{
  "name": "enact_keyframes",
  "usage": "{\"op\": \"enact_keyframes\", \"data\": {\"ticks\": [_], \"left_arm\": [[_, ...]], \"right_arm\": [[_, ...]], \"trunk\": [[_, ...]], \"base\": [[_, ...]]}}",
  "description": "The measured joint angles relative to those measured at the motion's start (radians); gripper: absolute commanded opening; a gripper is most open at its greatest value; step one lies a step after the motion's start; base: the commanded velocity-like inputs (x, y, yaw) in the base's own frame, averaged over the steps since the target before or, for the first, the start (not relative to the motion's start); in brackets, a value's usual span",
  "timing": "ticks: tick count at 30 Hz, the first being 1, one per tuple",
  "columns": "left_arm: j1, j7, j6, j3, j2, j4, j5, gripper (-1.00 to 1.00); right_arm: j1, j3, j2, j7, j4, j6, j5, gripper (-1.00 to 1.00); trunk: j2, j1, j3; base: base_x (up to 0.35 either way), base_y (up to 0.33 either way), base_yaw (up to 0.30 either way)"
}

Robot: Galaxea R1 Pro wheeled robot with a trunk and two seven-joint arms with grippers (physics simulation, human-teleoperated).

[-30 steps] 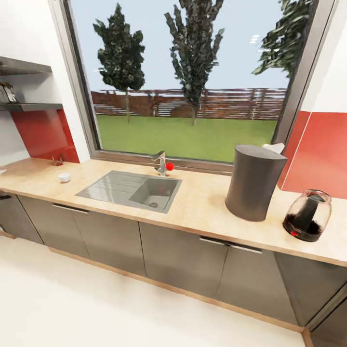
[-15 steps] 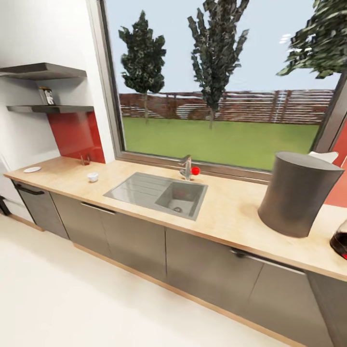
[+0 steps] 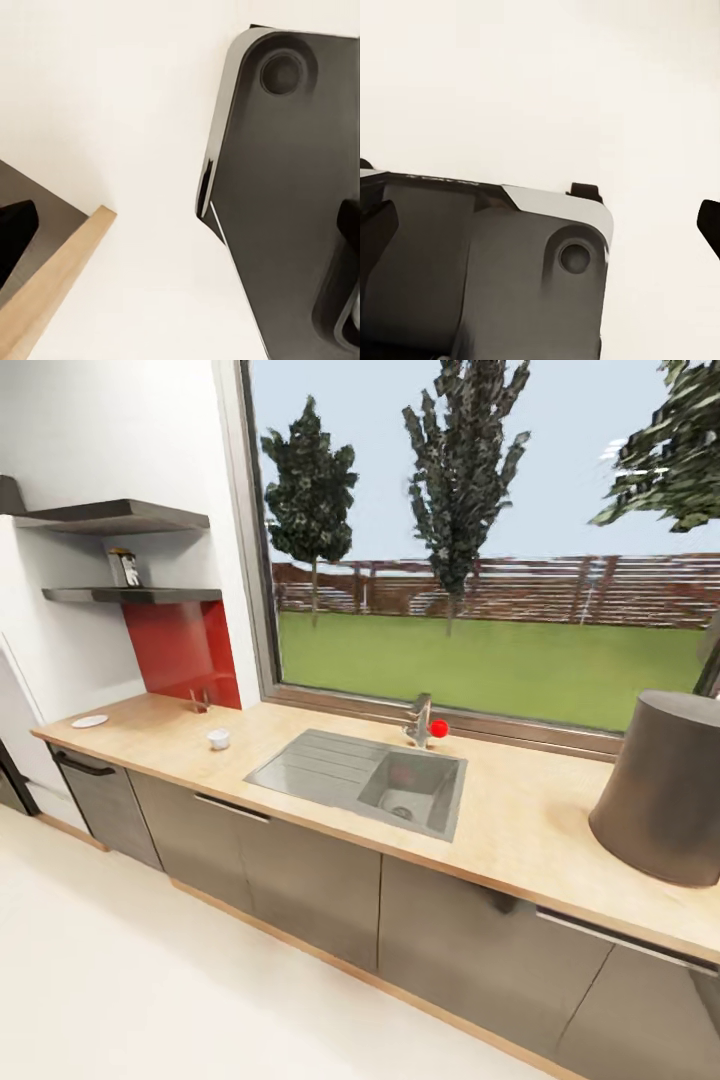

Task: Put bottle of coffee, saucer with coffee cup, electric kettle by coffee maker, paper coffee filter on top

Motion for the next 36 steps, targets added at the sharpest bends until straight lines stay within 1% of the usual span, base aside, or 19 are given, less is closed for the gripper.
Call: {"op": "enact_keyframes", "data": {"ticks": [29,36], "left_arm": [[0.001,0.000,0.000,0.000,0.002,0.002,0.000,1.00],[0.001,0.000,0.000,0.000,0.002,0.002,0.000,1.00]], "right_arm": [[0.000,0.003,0.000,0.001,0.000,-0.001,0.004,1.00],[0.000,0.003,0.000,0.001,0.000,-0.001,0.005,1.00]], "trunk": [[0.000,0.000,0.003],[0.000,0.000,0.003]], "base": [[0.237,0.263,0.001],[0.237,0.263,0.208]]}}
